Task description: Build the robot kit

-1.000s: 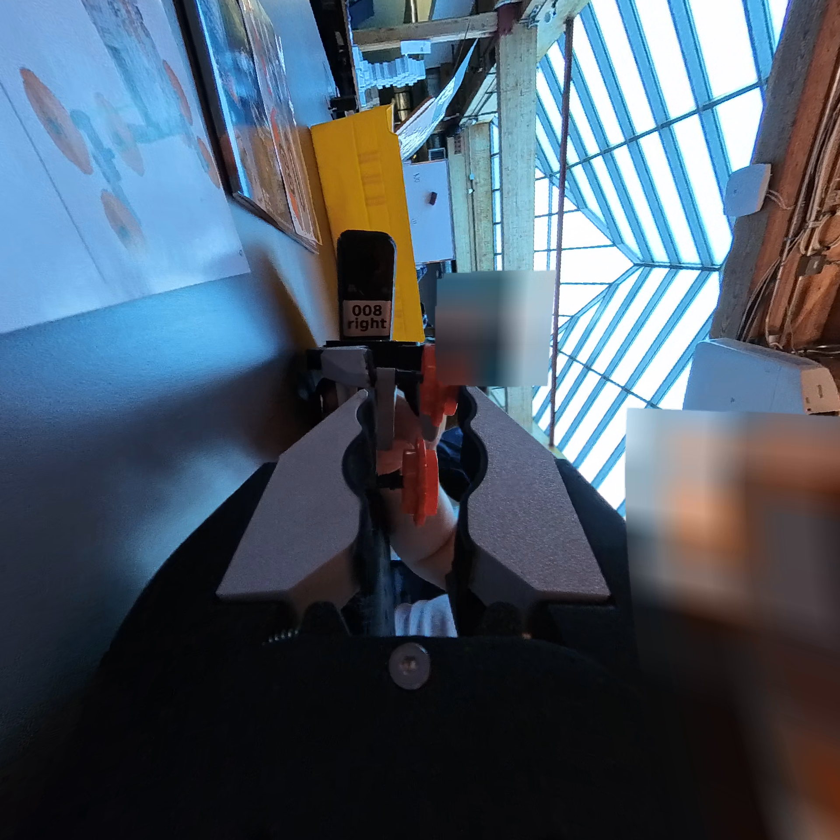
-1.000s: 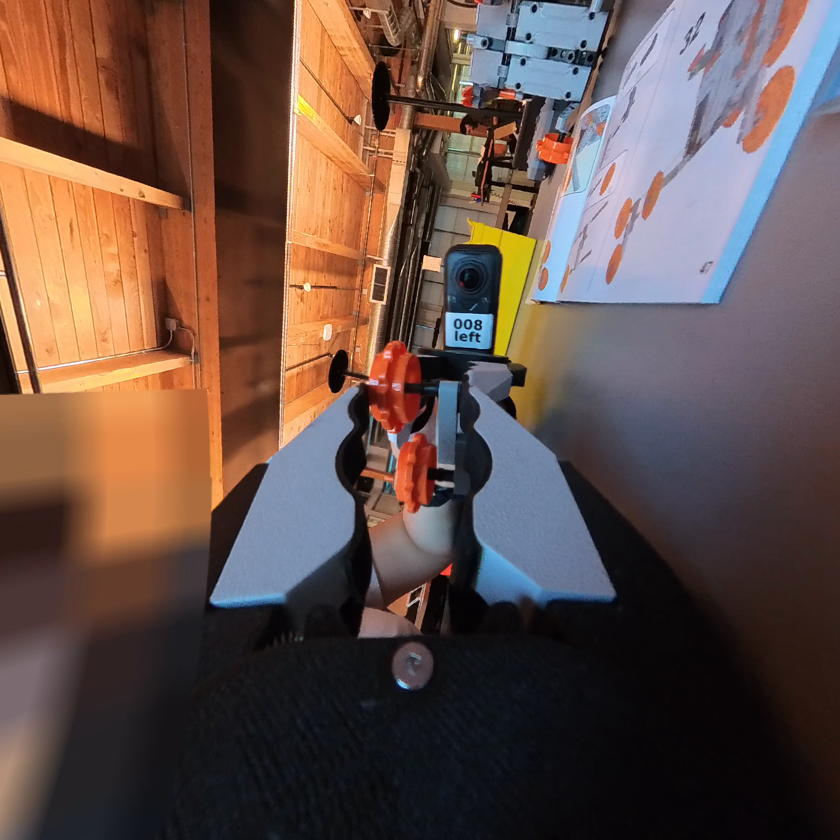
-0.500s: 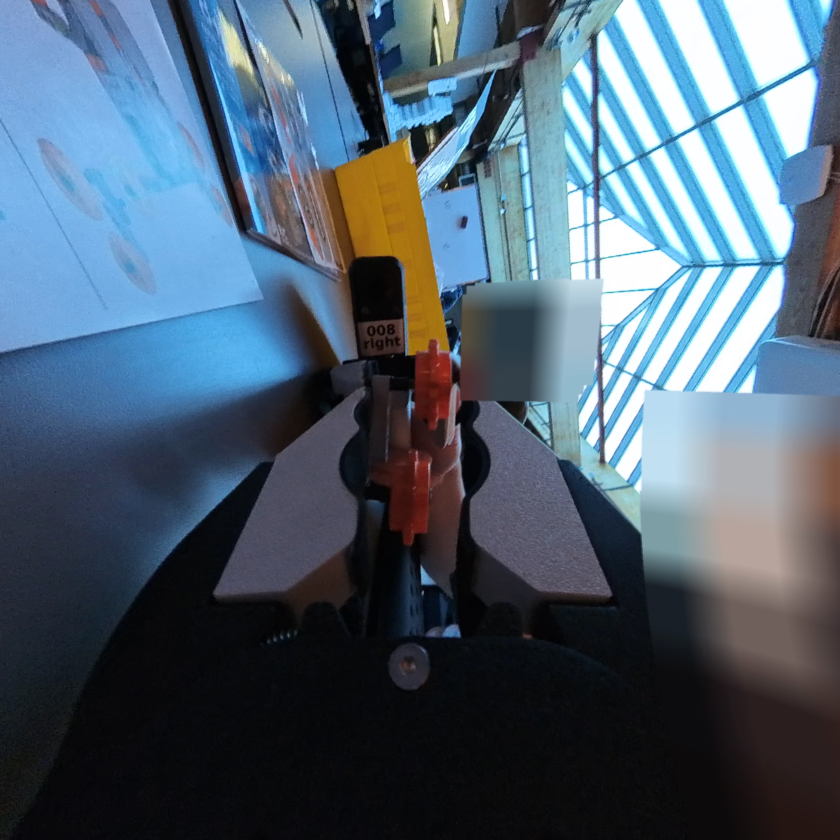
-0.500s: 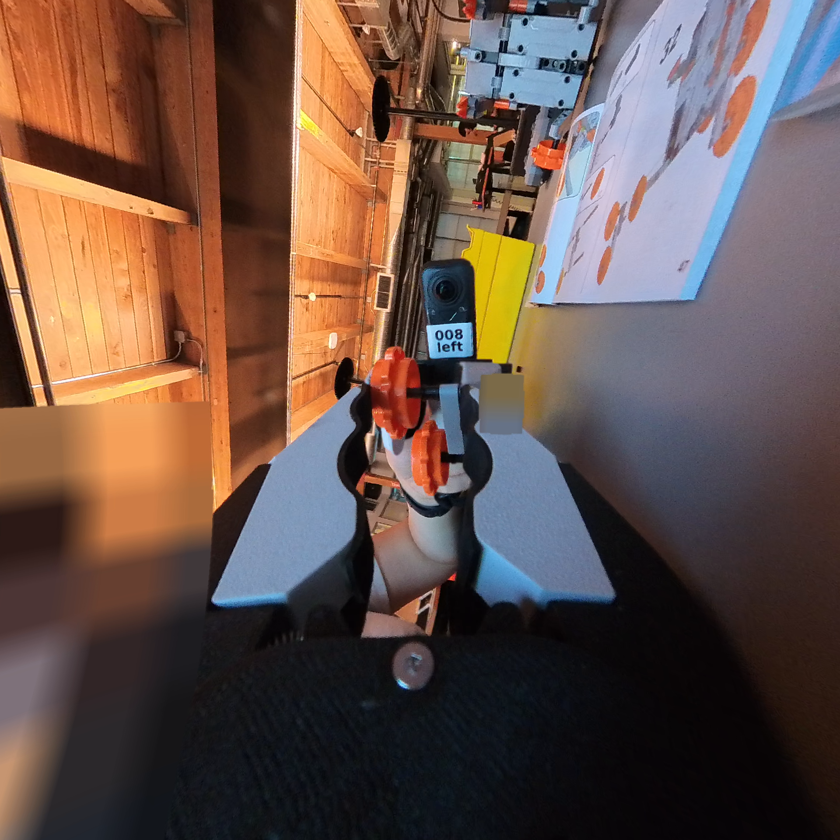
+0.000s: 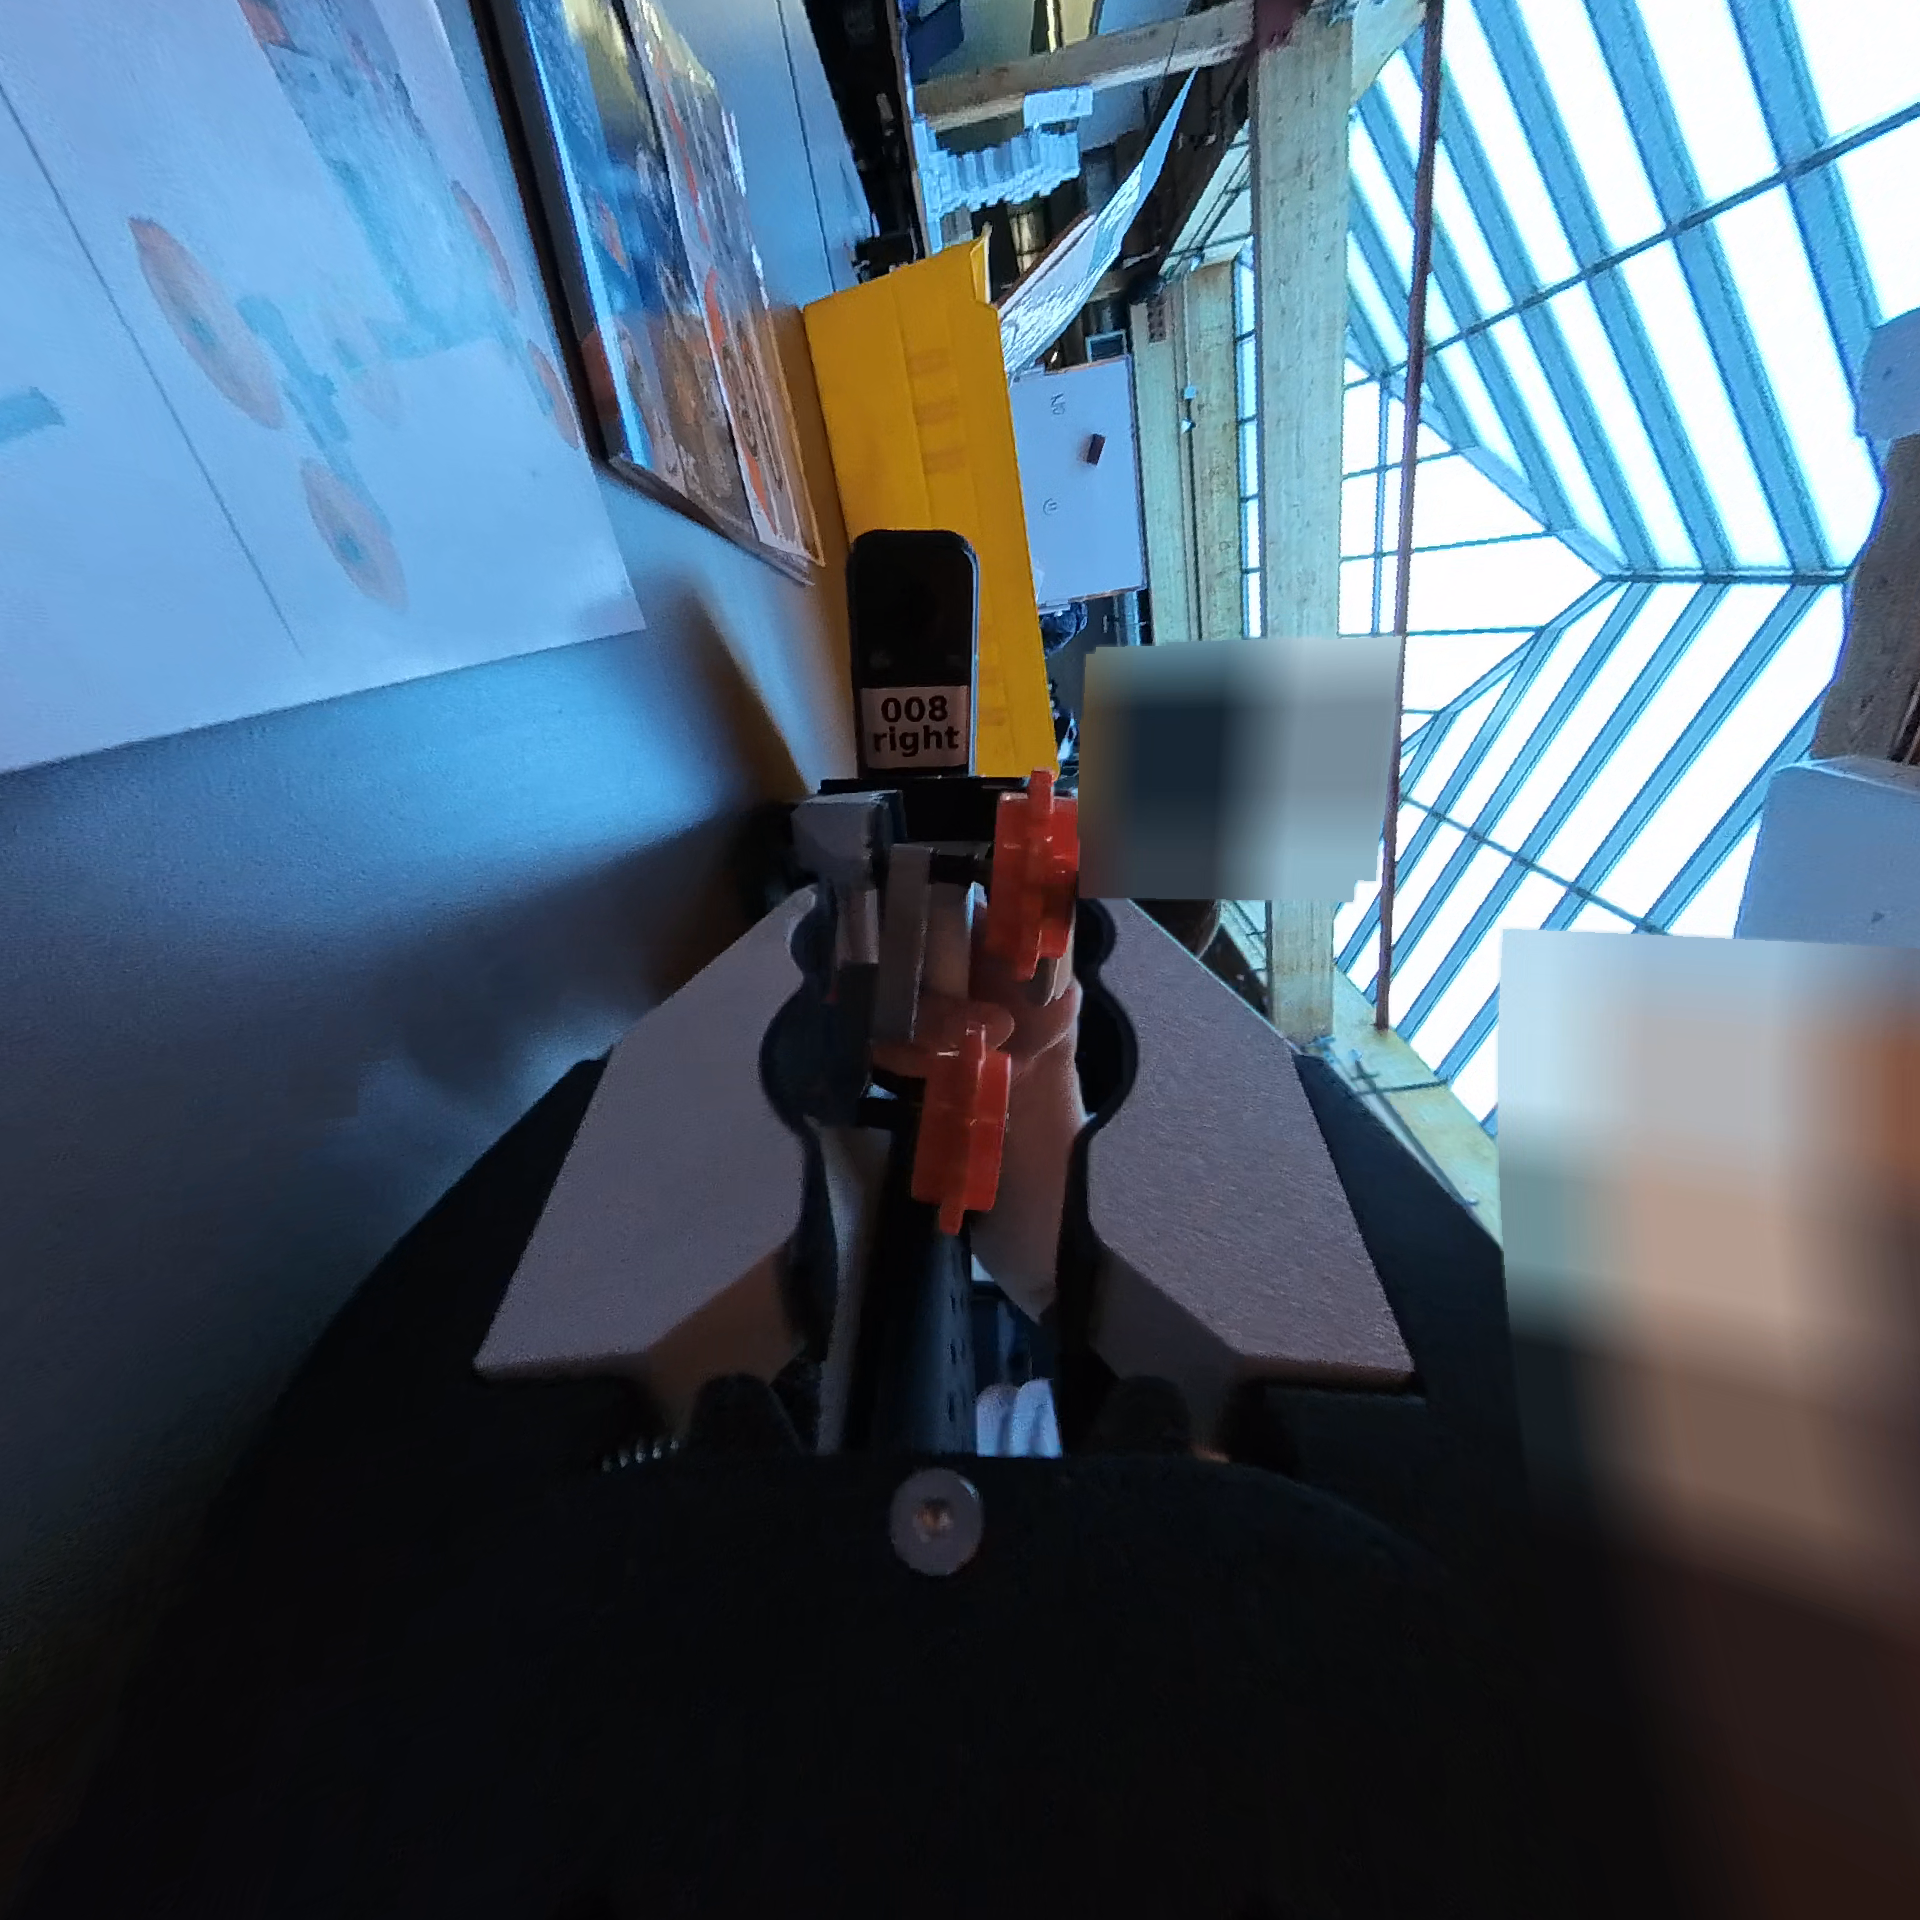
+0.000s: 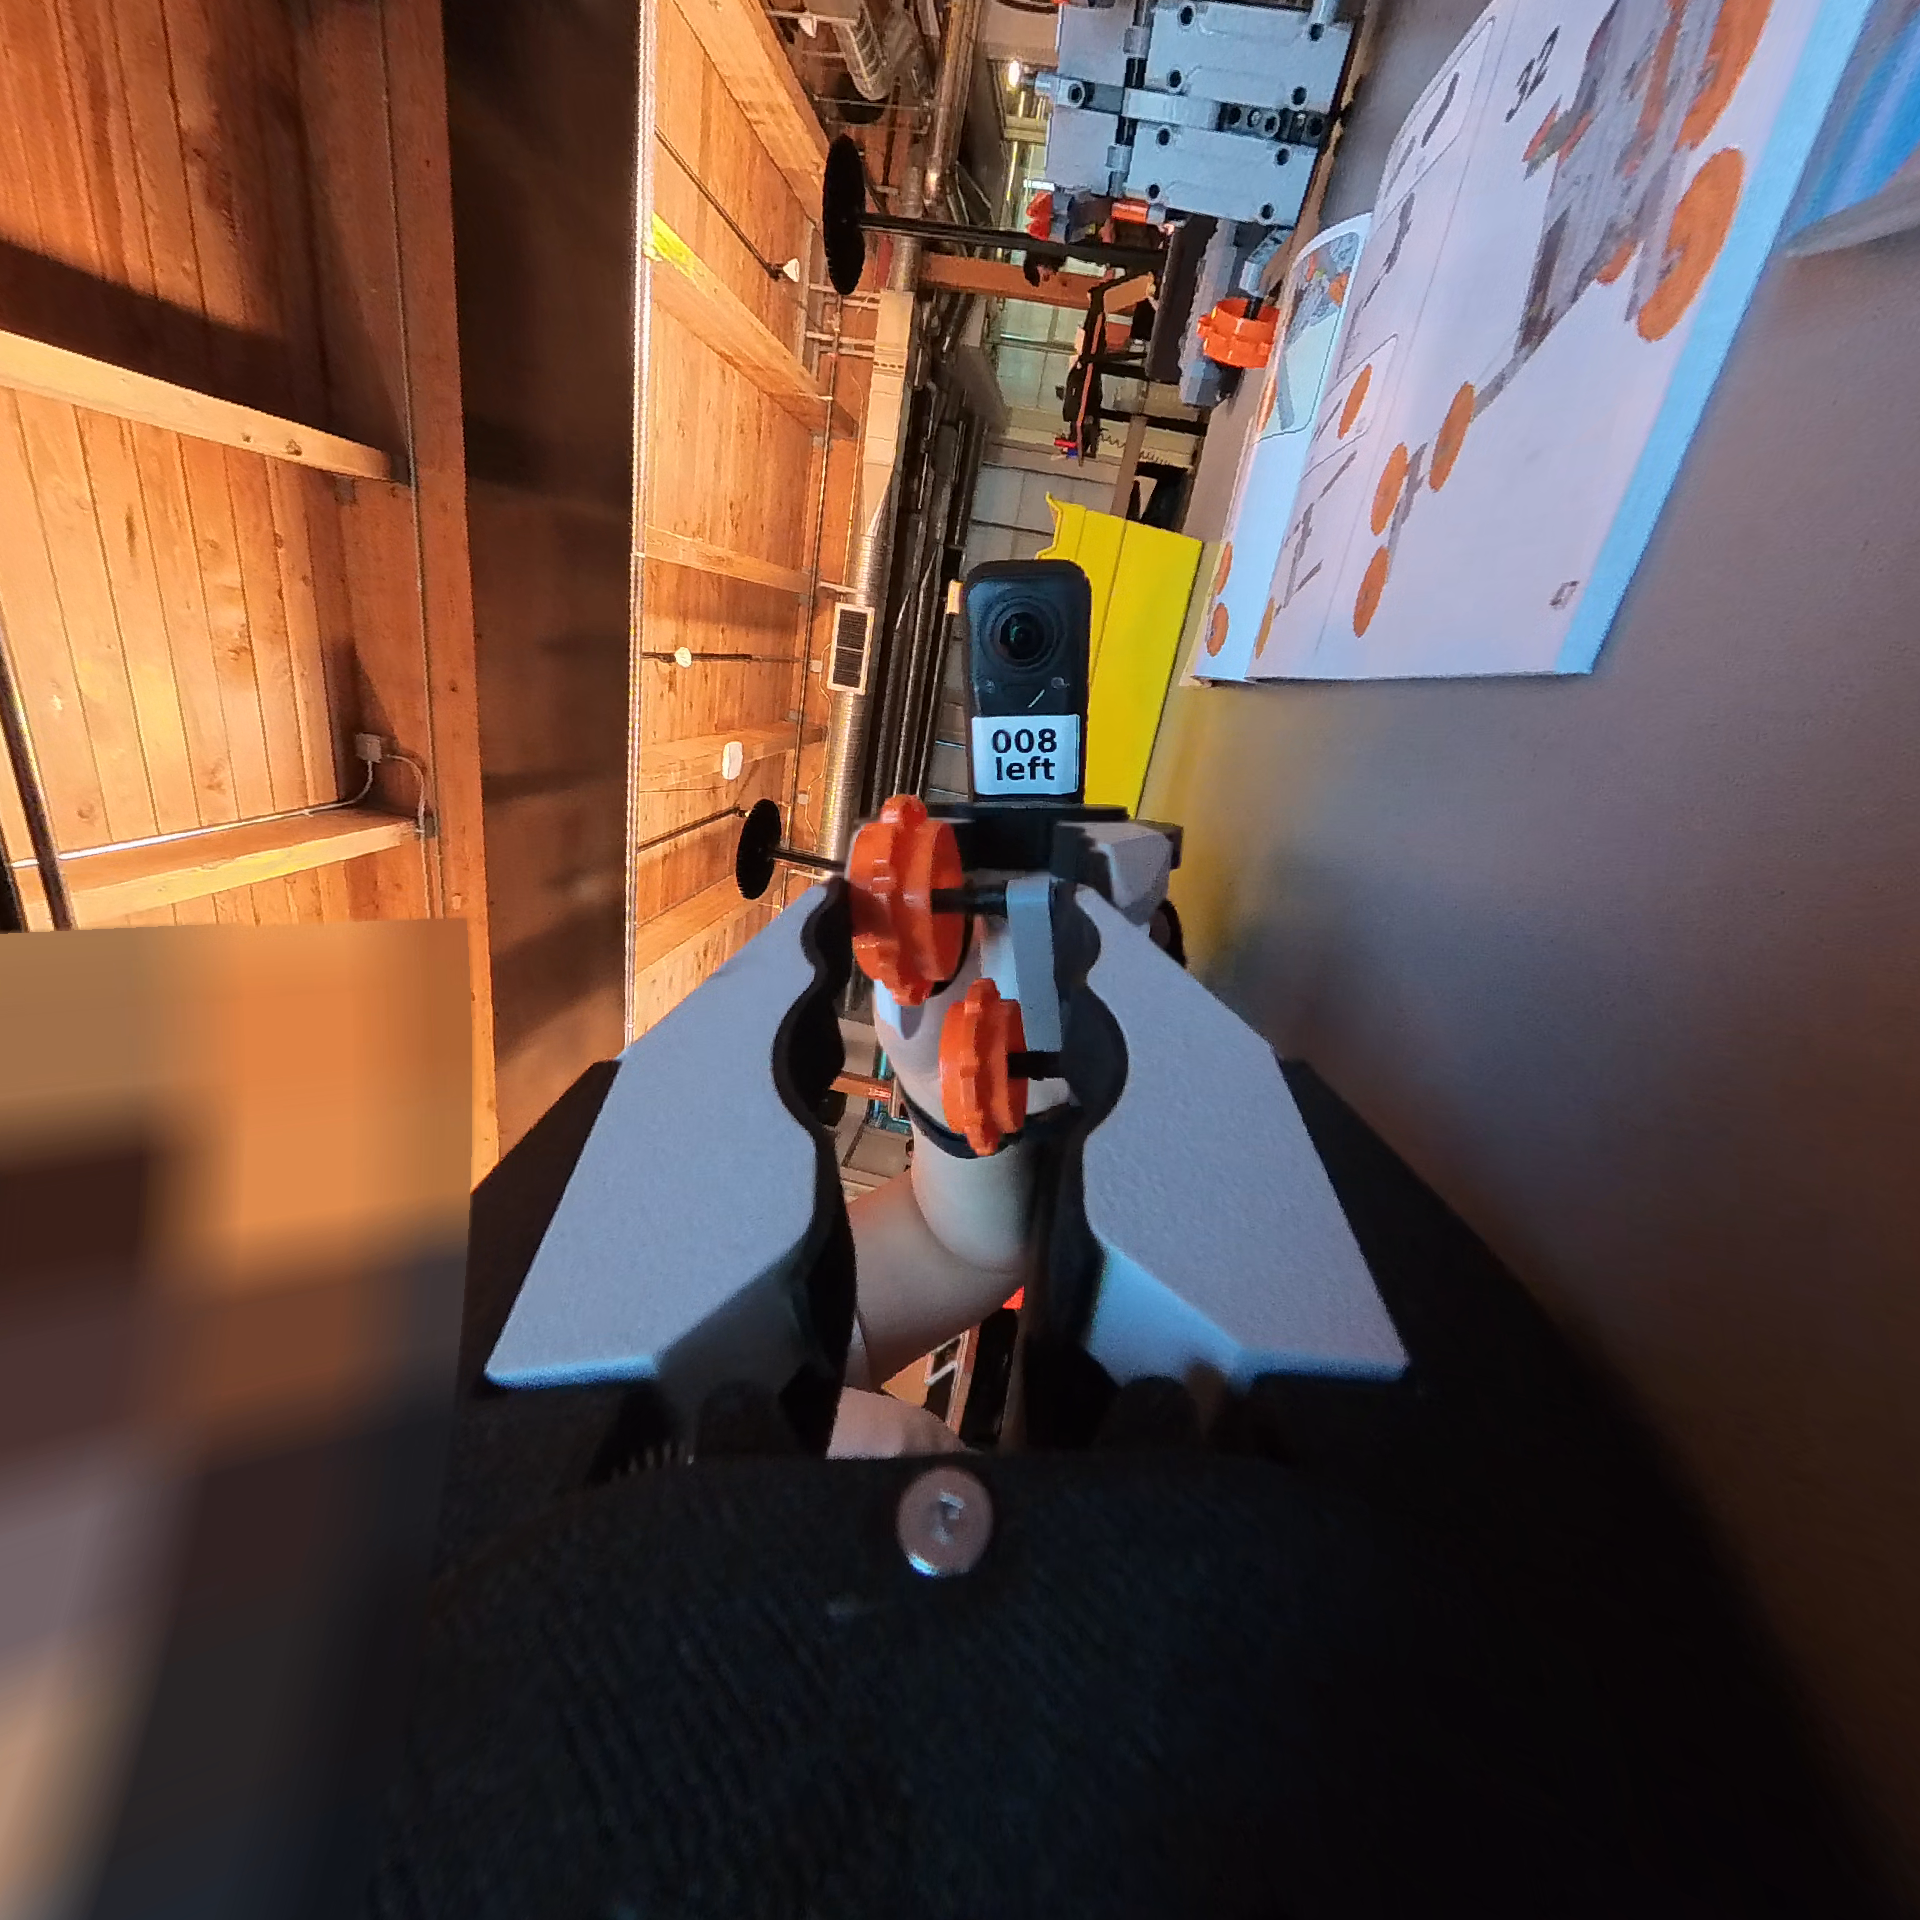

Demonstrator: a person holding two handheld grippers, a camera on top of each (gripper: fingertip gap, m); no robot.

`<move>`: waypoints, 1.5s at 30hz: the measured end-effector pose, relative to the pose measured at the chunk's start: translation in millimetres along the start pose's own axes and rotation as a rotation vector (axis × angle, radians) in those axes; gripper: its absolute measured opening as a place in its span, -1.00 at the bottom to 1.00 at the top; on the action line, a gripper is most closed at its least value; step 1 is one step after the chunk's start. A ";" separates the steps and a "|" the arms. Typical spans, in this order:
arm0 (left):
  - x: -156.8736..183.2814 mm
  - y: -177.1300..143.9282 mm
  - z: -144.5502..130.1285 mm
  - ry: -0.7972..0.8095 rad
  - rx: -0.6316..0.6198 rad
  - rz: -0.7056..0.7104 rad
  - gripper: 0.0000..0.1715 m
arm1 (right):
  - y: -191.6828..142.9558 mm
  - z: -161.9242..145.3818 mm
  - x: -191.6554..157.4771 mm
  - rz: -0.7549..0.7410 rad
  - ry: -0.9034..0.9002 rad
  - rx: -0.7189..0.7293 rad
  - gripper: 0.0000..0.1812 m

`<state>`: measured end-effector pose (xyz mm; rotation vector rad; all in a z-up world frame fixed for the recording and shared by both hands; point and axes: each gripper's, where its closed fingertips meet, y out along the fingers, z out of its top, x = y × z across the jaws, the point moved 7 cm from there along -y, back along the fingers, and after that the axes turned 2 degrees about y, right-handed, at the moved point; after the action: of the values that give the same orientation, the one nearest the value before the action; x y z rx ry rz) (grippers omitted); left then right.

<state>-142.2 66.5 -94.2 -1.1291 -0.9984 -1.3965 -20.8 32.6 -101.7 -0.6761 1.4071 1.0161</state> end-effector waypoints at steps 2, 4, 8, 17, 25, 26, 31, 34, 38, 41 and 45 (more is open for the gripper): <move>-0.1 1.4 -1.1 -0.005 0.002 -0.006 -0.56 | -0.2 0.3 0.5 -0.004 0.002 0.004 -0.58; 0.4 1.0 -1.0 -0.017 0.002 -0.023 -0.58 | 0.1 0.0 0.3 -0.003 0.000 -0.003 -0.58; -0.9 1.0 0.1 -0.057 0.019 -0.070 -0.58 | -0.7 1.3 -0.5 0.010 0.003 0.005 -0.58; -3.6 1.5 0.2 -0.088 0.050 -0.103 -0.62 | -0.9 2.2 0.0 -0.008 -0.014 0.027 -0.58; -2.3 2.7 -0.3 -0.050 0.069 -0.115 -0.62 | -0.9 2.6 -2.7 -0.007 -0.044 0.048 -0.59; -0.8 3.2 -0.4 -0.043 0.070 -0.122 -0.62 | -0.9 2.6 -4.0 0.000 -0.053 0.051 -0.59; 0.7 3.8 -1.1 -0.032 0.084 -0.131 -0.62 | -0.9 1.8 -5.4 -0.003 -0.070 0.060 -0.59; 0.3 4.5 -1.1 -0.032 0.088 -0.139 -0.62 | -1.3 2.1 -5.6 -0.001 -0.068 0.063 -0.59; 0.2 5.9 -1.7 -0.038 0.096 -0.156 -0.62 | -1.8 2.5 -5.7 0.010 -0.057 0.065 -0.59; -0.3 6.6 -1.9 -0.041 0.102 -0.167 -0.62 | -2.0 2.8 -5.6 0.010 -0.055 0.067 -0.59; 0.1 7.2 -2.0 -0.027 0.107 -0.163 -0.62 | -2.4 3.2 -5.5 0.013 -0.051 0.069 -0.59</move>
<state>-135.3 63.6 -94.6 -1.0084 -1.1920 -1.4412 -16.5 33.4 -96.4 -0.5869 1.3969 0.9841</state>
